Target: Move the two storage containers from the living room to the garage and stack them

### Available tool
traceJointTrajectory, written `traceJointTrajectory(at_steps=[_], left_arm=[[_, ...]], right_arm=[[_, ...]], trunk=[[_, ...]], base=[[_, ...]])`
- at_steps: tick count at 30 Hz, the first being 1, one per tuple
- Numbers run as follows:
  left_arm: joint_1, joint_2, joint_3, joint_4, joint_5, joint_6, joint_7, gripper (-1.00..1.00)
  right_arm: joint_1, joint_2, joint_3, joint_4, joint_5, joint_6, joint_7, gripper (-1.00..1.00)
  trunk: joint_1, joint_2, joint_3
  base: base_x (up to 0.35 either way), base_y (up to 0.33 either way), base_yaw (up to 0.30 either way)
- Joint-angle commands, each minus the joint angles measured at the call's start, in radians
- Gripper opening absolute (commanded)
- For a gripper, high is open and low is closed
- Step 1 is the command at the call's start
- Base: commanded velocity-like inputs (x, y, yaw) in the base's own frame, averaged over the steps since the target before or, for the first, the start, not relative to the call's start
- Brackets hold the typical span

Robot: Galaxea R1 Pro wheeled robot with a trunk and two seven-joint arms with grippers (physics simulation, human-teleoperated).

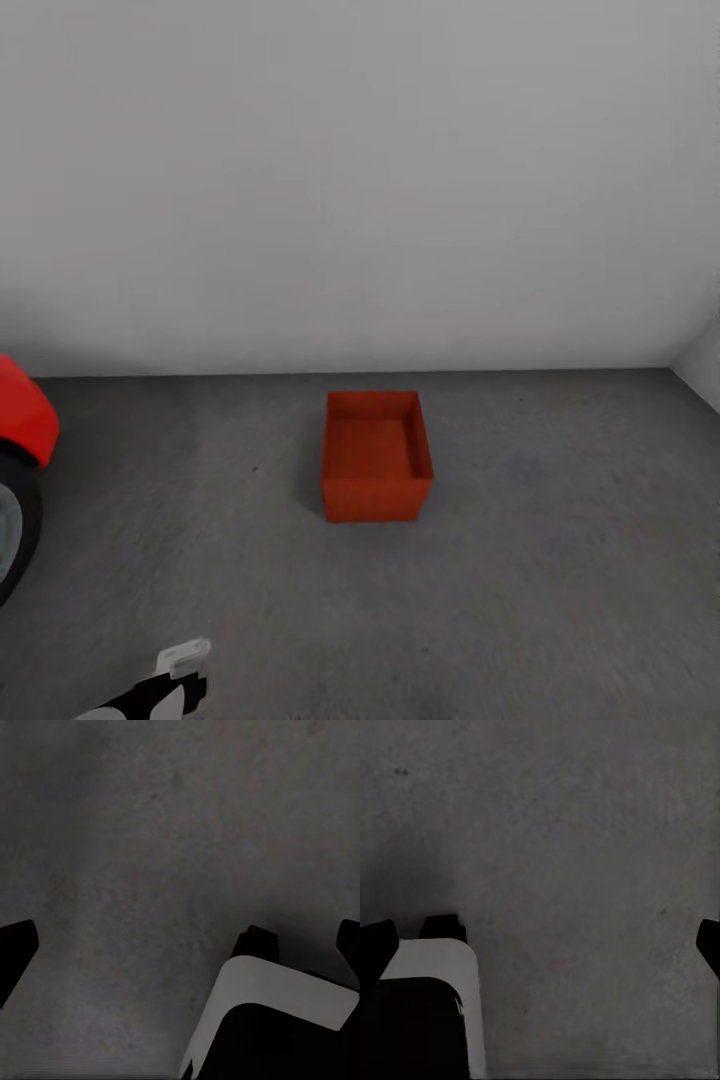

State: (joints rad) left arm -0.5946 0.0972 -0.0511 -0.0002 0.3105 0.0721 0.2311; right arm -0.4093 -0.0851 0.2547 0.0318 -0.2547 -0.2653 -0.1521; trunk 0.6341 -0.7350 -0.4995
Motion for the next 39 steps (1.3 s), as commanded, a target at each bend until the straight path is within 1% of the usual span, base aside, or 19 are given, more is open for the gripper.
traceJointTrajectory(at_steps=[1, 2, 4, 7, 9, 11, 14, 16, 18, 21, 23, 28, 30, 34, 39], left_arm=[[-0.001, 0.003, -0.006, 0.000, 0.005, 0.004, 0.004, 1.00], [-0.001, 0.006, -0.006, 0.000, 0.005, 0.004, 0.005, 1.00], [-0.001, 0.023, -0.006, 0.000, 0.003, 0.003, 0.006, 1.00], [0.002, 0.041, -0.006, 0.000, 0.004, 0.003, 0.001, 1.00], [0.008, 0.047, -0.006, 0.000, 0.004, 0.002, -0.001, 1.00], [0.034, 0.051, -0.006, 0.000, 0.002, 0.002, -0.003, 1.00], [0.098, 0.051, -0.006, 0.000, -0.003, 0.001, -0.005, 1.00], [0.127, 0.051, -0.006, 0.000, -0.003, 0.000, -0.005, 1.00], [0.143, 0.051, -0.006, 0.000, -0.003, 0.000, -0.006, 1.00], [0.173, 0.047, -0.006, 0.000, -0.002, 0.000, -0.008, 1.00], [0.184, 0.043, -0.006, 0.000, -0.002, 0.000, -0.008, 1.00], [0.238, 0.027, -0.007, 0.000, -0.005, -0.001, -0.019, 1.00], [0.249, 0.019, -0.006, 0.000, -0.006, -0.002, -0.030, 1.00], [0.259, 0.012, -0.006, 0.000, -0.004, -0.031, -0.057, 1.00], [0.294, 0.008, -0.006, 0.000, -0.006, -0.072, -0.095, 1.00]], right_arm=[[0.004, 0.000, 0.009, 0.003, -0.008, -0.004, 0.000, 1.00], [0.009, 0.000, 0.009, 0.003, -0.007, -0.002, 0.000, 1.00], [0.022, 0.000, 0.010, 0.003, -0.004, 0.007, 0.001, 1.00], [0.029, -0.001, 0.010, 0.003, -0.002, 0.017, 0.002, 1.00], [0.033, -0.001, 0.010, 0.003, -0.001, 0.022, 0.003, 1.00], [0.041, -0.004, 0.011, 0.003, -0.001, 0.032, 0.005, 1.00], [0.063, -0.010, 0.011, 0.003, 0.000, 0.052, 0.017, 1.00], [0.076, -0.009, 0.013, 0.003, 0.000, 0.070, 0.028, 1.00], [0.085, -0.006, 0.014, 0.003, 0.001, 0.081, 0.036, 1.00], [0.127, -0.002, 0.016, 0.003, 0.006, 0.096, 0.048, 1.00], [0.145, 0.000, 0.016, 0.002, 0.008, 0.099, 0.050, 1.00], [0.195, 0.011, 0.014, 0.003, 0.004, 0.097, 0.051, 1.00], [0.208, 0.015, 0.012, 0.003, 0.000, 0.097, 0.051, 1.00], [0.233, 0.020, 0.010, 0.003, -0.001, 0.090, 0.052, 1.00], [0.240, 0.021, 0.008, 0.003, -0.002, 0.084, 0.062, 1.00]], trunk=[[0.000, -0.001, -0.001], [0.000, -0.001, -0.001], [0.000, -0.001, -0.001], [0.000, -0.001, -0.001], [0.000, -0.001, -0.001], [0.000, -0.001, -0.001], [0.000, -0.001, -0.001], [0.000, -0.001, -0.001], [0.000, -0.001, -0.001], [0.000, -0.001, -0.001], [0.000, -0.001, -0.001], [0.000, -0.001, -0.001], [0.000, -0.001, -0.001], [0.000, -0.001, -0.001], [0.000, -0.001, -0.001]], base=[[-0.144, 0.000, 0.000], [-0.115, 0.000, 0.000], [-0.061, 0.000, 0.000], [-0.029, 0.000, 0.000], [-0.014, 0.000, 0.000], [-0.007, 0.000, 0.000], [-0.003, 0.000, 0.000], [-0.001, 0.000, 0.000], [0.000, 0.000, 0.000], [0.000, 0.000, 0.000], [0.000, 0.000, 0.000], [0.000, 0.000, 0.000], [0.000, 0.000, 0.000], [0.000, 0.000, 0.000], [0.000, 0.000, 0.000]])
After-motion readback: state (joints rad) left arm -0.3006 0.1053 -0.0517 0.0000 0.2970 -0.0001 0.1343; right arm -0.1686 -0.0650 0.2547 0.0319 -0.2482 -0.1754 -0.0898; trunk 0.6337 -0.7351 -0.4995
